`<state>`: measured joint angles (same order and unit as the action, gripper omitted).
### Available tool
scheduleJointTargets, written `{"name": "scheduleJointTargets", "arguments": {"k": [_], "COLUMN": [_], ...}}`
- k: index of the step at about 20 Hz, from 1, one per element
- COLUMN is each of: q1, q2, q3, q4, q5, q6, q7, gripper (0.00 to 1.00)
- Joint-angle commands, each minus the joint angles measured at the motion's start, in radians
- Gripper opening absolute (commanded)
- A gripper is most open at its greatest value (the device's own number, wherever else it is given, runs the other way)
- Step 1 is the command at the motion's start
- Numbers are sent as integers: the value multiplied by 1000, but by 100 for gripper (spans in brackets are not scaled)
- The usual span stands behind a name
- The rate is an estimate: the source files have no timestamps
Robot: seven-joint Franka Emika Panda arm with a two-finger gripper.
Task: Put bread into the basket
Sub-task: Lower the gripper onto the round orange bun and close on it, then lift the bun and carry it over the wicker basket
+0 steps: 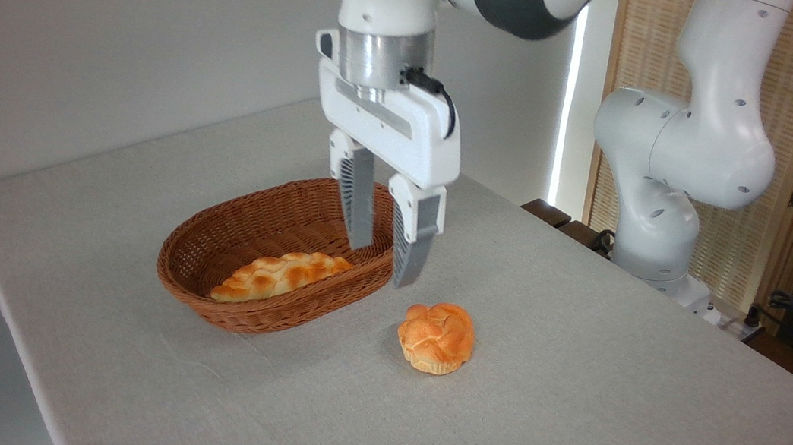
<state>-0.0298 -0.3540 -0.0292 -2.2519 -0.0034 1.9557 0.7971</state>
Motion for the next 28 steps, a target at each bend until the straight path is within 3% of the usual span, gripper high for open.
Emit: {"name": "scheduleJointTargets", "arguments": {"k": [1,8,10,15,19,22,28], "q1": [2,-1,-1,-5,-7,-7,-7], "q2": [-19,-10,-7,0,6,12,13], "q3": [6,5,5,5,5,5,5], "q4": [-75,-204,-212,-255,-256,-256,-253], "q5": [63,85,131,141,141,141,140], "q6": [37,172,172,175,177,177,175], "q7": [73,73,73,73,71,71,70], "gripper": [100,95,94,85,49,27,24]}}
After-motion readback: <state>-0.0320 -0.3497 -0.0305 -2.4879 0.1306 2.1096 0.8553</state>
